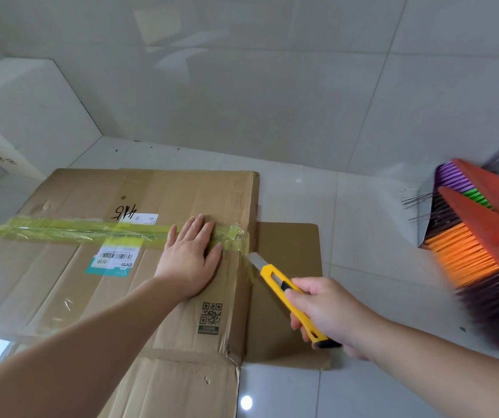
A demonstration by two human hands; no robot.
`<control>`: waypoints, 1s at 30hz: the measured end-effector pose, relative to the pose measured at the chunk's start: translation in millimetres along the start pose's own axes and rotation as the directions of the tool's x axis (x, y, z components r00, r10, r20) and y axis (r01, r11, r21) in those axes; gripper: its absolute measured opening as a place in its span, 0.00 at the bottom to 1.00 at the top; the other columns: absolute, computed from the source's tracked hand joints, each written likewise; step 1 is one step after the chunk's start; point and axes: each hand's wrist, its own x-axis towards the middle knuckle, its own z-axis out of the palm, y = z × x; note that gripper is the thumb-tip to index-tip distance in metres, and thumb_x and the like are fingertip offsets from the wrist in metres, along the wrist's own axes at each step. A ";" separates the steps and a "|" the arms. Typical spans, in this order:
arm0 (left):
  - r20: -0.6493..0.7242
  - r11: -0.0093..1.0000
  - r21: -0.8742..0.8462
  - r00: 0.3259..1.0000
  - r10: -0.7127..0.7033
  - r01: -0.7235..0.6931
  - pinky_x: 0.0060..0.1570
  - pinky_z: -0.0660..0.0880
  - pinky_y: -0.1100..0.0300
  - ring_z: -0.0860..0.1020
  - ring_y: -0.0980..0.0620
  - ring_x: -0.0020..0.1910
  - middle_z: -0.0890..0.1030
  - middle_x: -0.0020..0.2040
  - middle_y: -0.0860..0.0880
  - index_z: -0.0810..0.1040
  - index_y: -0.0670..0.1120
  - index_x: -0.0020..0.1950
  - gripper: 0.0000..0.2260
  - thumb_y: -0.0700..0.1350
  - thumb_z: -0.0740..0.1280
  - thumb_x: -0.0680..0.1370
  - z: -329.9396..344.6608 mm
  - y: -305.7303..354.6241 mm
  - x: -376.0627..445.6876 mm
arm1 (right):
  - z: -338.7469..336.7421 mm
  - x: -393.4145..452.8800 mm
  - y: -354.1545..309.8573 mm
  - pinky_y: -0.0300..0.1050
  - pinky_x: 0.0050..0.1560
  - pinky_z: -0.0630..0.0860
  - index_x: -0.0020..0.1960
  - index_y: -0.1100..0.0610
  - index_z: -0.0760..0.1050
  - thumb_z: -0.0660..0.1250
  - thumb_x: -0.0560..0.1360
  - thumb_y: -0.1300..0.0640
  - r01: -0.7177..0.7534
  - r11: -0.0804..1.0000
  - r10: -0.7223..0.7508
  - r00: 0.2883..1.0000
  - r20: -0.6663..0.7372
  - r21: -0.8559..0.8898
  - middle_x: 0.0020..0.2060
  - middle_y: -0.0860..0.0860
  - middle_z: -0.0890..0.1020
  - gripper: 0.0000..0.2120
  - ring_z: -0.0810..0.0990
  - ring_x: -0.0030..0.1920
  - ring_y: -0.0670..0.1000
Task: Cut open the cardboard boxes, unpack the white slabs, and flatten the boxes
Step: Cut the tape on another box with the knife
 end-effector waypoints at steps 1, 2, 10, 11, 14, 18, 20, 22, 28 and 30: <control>-0.048 1.000 0.005 0.999 0.007 -0.007 0.72 0.54 0.52 0.60 0.49 0.73 0.65 0.73 0.49 0.66 0.48 0.71 0.25 0.59 0.52 0.79 -4.4 4.4 0.4 | -7.0 2.7 -0.1 0.38 0.24 0.70 0.43 0.56 0.75 0.59 0.80 0.54 0.005 1.000 -0.005 0.999 -0.036 0.005 0.27 0.51 0.79 0.10 0.73 0.24 0.49; -0.099 0.999 0.033 0.995 0.028 -0.025 0.65 0.64 0.53 0.69 0.48 0.65 0.73 0.64 0.49 0.72 0.49 0.63 0.23 0.61 0.53 0.76 -8.7 9.8 0.6 | -14.4 5.5 0.2 0.38 0.24 0.70 0.44 0.56 0.75 0.59 0.80 0.55 0.014 1.000 -0.012 0.997 -0.080 0.018 0.27 0.52 0.79 0.10 0.74 0.24 0.50; 0.277 0.944 0.318 0.961 0.001 -0.092 0.26 0.61 0.62 0.70 0.55 0.28 0.73 0.30 0.54 0.70 0.49 0.31 0.19 0.61 0.57 0.74 -22.7 51.0 0.8 | -20.8 25.5 -3.9 0.49 0.35 0.81 0.48 0.48 0.77 0.61 0.78 0.60 0.130 0.992 -0.128 0.978 -0.166 0.000 0.39 0.56 0.83 0.08 0.82 0.31 0.53; 0.288 0.949 0.298 0.958 0.009 -0.098 0.25 0.61 0.62 0.70 0.54 0.28 0.72 0.30 0.53 0.69 0.49 0.30 0.18 0.58 0.57 0.75 -24.6 51.6 2.3 | -22.0 28.4 -3.4 0.48 0.34 0.81 0.48 0.49 0.78 0.62 0.78 0.60 0.148 0.988 -0.151 0.974 -0.170 -0.031 0.39 0.56 0.83 0.08 0.81 0.30 0.52; 0.294 0.962 0.239 0.954 0.060 -0.134 0.24 0.61 0.61 0.68 0.53 0.27 0.70 0.29 0.51 0.67 0.47 0.29 0.17 0.52 0.56 0.77 -27.8 50.0 2.8 | -30.4 36.1 5.3 0.46 0.33 0.77 0.52 0.52 0.79 0.64 0.78 0.59 0.235 0.950 -0.274 0.944 -0.184 -0.206 0.37 0.52 0.80 0.07 0.76 0.29 0.47; 0.272 0.980 0.155 0.959 0.080 -0.126 0.23 0.59 0.60 0.65 0.52 0.24 0.67 0.26 0.50 0.64 0.45 0.27 0.16 0.46 0.57 0.75 -27.2 49.4 -0.9 | -44.5 37.0 18.6 0.43 0.45 0.73 0.66 0.41 0.72 0.66 0.76 0.52 0.328 0.641 -0.519 0.851 -0.078 -0.693 0.41 0.45 0.75 0.19 0.75 0.43 0.49; 0.255 0.985 0.123 0.963 0.084 -0.118 0.23 0.59 0.60 0.64 0.53 0.24 0.66 0.25 0.50 0.63 0.46 0.27 0.16 0.46 0.57 0.75 -27.1 48.1 -2.4 | -50.2 37.6 20.1 0.45 0.46 0.72 0.68 0.39 0.69 0.64 0.76 0.52 0.324 0.467 -0.564 0.826 0.006 -0.823 0.44 0.47 0.73 0.22 0.75 0.47 0.51; 0.239 0.986 0.114 0.967 0.092 -0.122 0.23 0.59 0.61 0.64 0.53 0.24 0.66 0.25 0.51 0.62 0.46 0.27 0.16 0.46 0.58 0.75 -27.3 46.6 -3.4 | -52.2 40.1 19.8 0.45 0.45 0.72 0.69 0.40 0.69 0.63 0.75 0.54 0.337 0.377 -0.589 0.806 0.058 -0.862 0.45 0.47 0.73 0.23 0.74 0.49 0.52; 0.193 0.980 0.129 0.973 0.124 -0.151 0.23 0.59 0.61 0.65 0.53 0.24 0.67 0.25 0.51 0.63 0.47 0.27 0.17 0.48 0.58 0.76 -29.2 44.7 -4.6 | -44.6 45.9 15.1 0.47 0.44 0.73 0.67 0.44 0.72 0.65 0.73 0.58 0.400 0.278 -0.652 0.746 0.134 -0.874 0.45 0.50 0.73 0.24 0.74 0.48 0.54; 0.189 0.979 0.126 0.973 0.136 -0.161 0.23 0.59 0.61 0.65 0.53 0.24 0.67 0.25 0.51 0.63 0.47 0.27 0.17 0.48 0.58 0.76 -29.3 43.7 -5.0 | -49.7 42.2 14.4 0.48 0.39 0.75 0.65 0.47 0.75 0.69 0.71 0.60 0.406 0.250 -0.679 0.721 0.140 -0.879 0.42 0.50 0.74 0.24 0.76 0.44 0.55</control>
